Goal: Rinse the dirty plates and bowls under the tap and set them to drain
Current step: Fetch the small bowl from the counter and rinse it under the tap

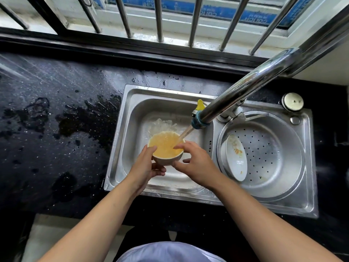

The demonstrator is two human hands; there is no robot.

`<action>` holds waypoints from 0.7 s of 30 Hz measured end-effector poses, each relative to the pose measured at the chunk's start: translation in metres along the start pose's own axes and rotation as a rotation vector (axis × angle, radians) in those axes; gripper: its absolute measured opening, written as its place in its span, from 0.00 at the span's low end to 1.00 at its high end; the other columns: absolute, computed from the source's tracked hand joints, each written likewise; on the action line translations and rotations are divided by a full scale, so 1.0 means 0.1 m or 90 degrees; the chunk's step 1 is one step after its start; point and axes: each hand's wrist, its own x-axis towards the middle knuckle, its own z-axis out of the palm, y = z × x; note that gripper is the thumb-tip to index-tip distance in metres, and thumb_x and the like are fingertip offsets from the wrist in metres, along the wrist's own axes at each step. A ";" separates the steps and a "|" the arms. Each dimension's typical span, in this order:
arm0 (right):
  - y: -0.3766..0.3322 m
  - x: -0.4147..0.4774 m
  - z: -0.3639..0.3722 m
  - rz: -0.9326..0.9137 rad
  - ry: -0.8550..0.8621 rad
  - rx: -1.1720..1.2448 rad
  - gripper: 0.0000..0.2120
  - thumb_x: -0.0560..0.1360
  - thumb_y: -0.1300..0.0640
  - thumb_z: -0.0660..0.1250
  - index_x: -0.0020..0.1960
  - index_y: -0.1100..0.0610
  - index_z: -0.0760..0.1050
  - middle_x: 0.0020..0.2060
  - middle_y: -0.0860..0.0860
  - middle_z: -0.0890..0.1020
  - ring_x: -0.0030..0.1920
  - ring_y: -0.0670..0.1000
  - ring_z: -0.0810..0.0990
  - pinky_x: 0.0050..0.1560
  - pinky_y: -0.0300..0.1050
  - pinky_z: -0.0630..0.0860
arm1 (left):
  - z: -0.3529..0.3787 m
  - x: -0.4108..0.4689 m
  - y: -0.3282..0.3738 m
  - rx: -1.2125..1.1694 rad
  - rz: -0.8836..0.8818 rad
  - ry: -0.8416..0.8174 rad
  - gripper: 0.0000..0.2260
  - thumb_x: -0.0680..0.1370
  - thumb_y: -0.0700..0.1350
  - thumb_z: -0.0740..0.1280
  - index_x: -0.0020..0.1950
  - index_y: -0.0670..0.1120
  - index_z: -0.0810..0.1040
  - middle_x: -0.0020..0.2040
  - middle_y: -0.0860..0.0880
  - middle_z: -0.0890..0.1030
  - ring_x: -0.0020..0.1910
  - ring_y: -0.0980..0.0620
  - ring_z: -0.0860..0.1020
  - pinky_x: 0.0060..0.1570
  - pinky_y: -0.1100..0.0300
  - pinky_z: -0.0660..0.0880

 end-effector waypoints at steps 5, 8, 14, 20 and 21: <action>0.03 -0.06 0.05 0.025 0.010 0.060 0.11 0.72 0.49 0.79 0.52 0.48 0.82 0.56 0.48 0.79 0.58 0.43 0.79 0.58 0.47 0.81 | -0.01 -0.02 0.02 0.074 -0.005 0.008 0.32 0.77 0.72 0.59 0.62 0.46 0.79 0.39 0.47 0.84 0.32 0.51 0.81 0.32 0.56 0.77; 0.04 -0.08 0.09 0.057 0.028 0.085 0.09 0.71 0.48 0.79 0.45 0.48 0.80 0.51 0.51 0.83 0.52 0.46 0.82 0.53 0.43 0.80 | -0.01 -0.06 0.04 0.097 0.010 0.011 0.29 0.83 0.69 0.50 0.59 0.50 0.82 0.46 0.44 0.83 0.33 0.53 0.80 0.35 0.57 0.76; 0.07 -0.07 0.09 0.116 0.021 0.150 0.15 0.74 0.40 0.74 0.45 0.52 0.80 0.42 0.53 0.85 0.45 0.54 0.84 0.49 0.51 0.79 | 0.00 -0.07 0.08 0.207 0.060 0.003 0.22 0.85 0.65 0.48 0.64 0.62 0.79 0.52 0.47 0.86 0.45 0.53 0.85 0.47 0.51 0.78; -0.03 -0.04 0.13 0.201 -0.030 0.380 0.17 0.81 0.46 0.68 0.52 0.61 0.79 0.49 0.60 0.86 0.48 0.58 0.87 0.52 0.50 0.83 | 0.05 -0.03 0.08 0.030 0.007 -0.005 0.23 0.85 0.62 0.57 0.69 0.47 0.78 0.56 0.43 0.83 0.49 0.46 0.85 0.55 0.44 0.81; -0.07 -0.04 0.13 0.220 -0.042 0.435 0.16 0.81 0.46 0.67 0.52 0.60 0.78 0.47 0.60 0.86 0.47 0.59 0.87 0.50 0.50 0.82 | 0.05 -0.03 0.09 -0.010 -0.005 -0.007 0.24 0.85 0.61 0.58 0.69 0.45 0.78 0.57 0.41 0.82 0.51 0.43 0.84 0.60 0.41 0.79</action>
